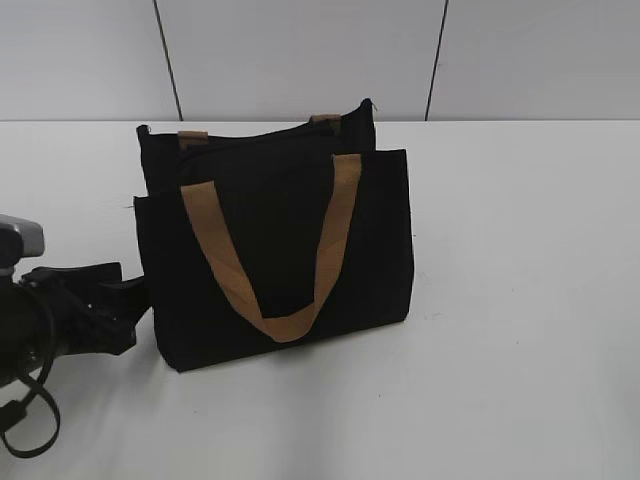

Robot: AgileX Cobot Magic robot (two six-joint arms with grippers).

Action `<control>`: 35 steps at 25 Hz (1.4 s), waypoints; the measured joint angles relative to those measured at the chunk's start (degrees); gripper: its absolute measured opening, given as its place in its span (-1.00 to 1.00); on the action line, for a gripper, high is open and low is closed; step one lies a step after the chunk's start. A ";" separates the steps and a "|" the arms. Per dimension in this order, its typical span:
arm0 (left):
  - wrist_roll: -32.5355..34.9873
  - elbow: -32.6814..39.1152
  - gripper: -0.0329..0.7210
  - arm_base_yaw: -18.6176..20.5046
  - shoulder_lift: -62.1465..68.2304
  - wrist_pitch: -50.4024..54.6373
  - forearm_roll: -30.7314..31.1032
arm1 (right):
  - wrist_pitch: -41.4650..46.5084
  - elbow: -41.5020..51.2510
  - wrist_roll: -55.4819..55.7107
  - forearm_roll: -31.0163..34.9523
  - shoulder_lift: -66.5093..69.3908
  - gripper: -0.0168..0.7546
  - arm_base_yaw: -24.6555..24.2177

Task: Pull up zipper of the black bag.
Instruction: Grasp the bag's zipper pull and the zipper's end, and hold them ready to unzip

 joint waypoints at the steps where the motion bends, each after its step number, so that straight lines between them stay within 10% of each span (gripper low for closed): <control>1: 0.00 -0.49 0.29 0.48 0.84 -0.30 1.22 | 0.00 0.00 0.00 0.00 0.00 0.21 0.00; 35: 0.00 -8.10 -0.04 4.11 10.62 -4.75 12.39 | 0.00 0.00 0.00 0.00 0.00 0.21 0.00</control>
